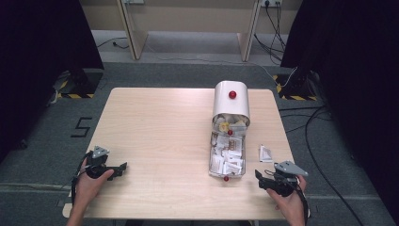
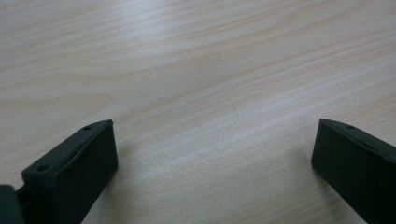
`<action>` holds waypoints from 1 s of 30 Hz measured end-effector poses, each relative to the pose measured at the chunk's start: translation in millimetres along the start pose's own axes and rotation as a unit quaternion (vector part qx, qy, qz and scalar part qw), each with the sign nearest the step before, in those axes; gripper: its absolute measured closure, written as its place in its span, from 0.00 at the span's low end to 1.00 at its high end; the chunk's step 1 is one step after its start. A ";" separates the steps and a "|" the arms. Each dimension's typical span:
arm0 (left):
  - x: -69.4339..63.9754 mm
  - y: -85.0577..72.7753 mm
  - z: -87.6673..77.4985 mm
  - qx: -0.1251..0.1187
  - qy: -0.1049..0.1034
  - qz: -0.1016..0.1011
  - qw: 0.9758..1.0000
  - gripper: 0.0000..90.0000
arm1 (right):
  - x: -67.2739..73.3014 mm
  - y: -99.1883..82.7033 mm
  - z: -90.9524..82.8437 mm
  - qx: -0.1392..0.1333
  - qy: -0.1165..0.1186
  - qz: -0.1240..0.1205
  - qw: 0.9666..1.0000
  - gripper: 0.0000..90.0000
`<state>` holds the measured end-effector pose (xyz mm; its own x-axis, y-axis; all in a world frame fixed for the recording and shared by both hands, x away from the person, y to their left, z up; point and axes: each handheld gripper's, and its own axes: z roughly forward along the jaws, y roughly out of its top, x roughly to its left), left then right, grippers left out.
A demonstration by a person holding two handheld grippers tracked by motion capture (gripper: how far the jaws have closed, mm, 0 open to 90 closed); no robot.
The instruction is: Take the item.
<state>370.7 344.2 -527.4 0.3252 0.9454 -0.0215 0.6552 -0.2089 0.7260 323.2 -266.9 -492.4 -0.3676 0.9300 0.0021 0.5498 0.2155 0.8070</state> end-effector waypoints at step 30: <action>-0.1 -0.2 -0.2 0.000 0.001 -0.001 1.000 0.00 | 4.3 -37.8 -9.0 0.028 0.007 -0.013 0.999 0.18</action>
<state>370.4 344.3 -527.4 0.3236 0.9460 -0.0217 0.6553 -0.2075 0.7263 294.0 -273.7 -517.7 -0.3926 0.9197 -0.0108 0.5807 0.2570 0.7725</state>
